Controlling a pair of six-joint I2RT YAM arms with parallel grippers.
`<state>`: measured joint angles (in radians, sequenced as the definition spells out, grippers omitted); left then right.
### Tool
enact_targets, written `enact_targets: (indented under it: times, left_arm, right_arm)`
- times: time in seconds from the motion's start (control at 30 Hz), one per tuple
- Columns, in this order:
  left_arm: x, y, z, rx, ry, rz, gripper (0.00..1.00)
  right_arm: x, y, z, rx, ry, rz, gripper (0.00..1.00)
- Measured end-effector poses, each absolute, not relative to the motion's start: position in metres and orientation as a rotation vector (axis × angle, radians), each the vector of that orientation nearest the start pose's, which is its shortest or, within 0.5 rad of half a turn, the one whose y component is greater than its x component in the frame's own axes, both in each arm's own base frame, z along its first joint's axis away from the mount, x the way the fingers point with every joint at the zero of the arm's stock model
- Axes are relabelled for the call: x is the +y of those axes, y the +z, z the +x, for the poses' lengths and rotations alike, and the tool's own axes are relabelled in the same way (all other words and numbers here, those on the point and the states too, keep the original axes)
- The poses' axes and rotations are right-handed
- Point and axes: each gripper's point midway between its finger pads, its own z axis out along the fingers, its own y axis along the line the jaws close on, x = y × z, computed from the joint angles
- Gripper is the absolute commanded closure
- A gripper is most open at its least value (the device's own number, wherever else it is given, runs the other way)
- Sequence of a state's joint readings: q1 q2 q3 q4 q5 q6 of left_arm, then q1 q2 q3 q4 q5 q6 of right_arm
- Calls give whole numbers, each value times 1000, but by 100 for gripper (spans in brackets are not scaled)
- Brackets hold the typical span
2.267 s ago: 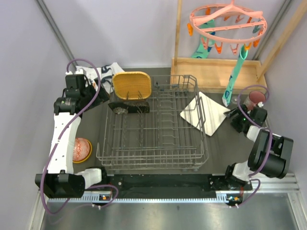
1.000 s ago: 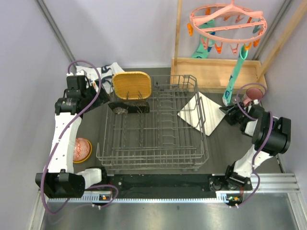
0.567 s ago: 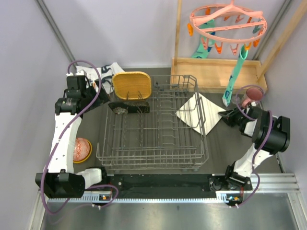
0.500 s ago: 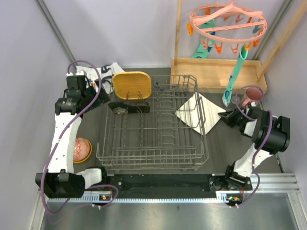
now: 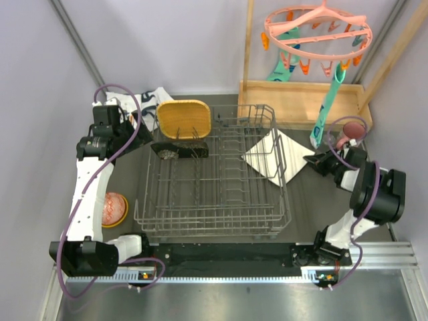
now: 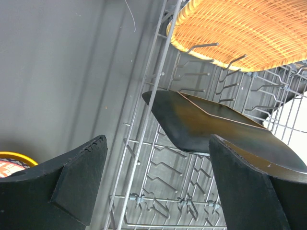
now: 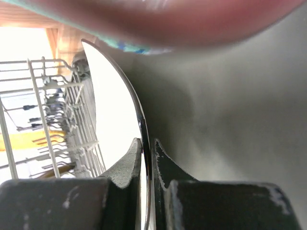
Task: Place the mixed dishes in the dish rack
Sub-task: Grab a plate with the right arm
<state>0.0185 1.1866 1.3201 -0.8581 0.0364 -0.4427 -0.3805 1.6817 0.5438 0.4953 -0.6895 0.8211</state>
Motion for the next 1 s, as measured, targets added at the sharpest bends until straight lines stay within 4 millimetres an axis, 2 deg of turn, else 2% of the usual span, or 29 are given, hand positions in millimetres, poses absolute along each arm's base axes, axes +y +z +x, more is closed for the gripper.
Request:
enact_targets:
  times: [0.13,0.33,1.0]
  left_arm:
    - [-18,257,318,2252,-260,-510,9]
    - [-19,258,318,2251,-263,-509,9]
    - [-23,258,318,2254,-290,-498,9]
  right_arm:
    - [-7,60,359,2024,888,869,100]
    - [-27,90,342,1995,655,828,100]
    - [-64,116,296,1961,286,924,100]
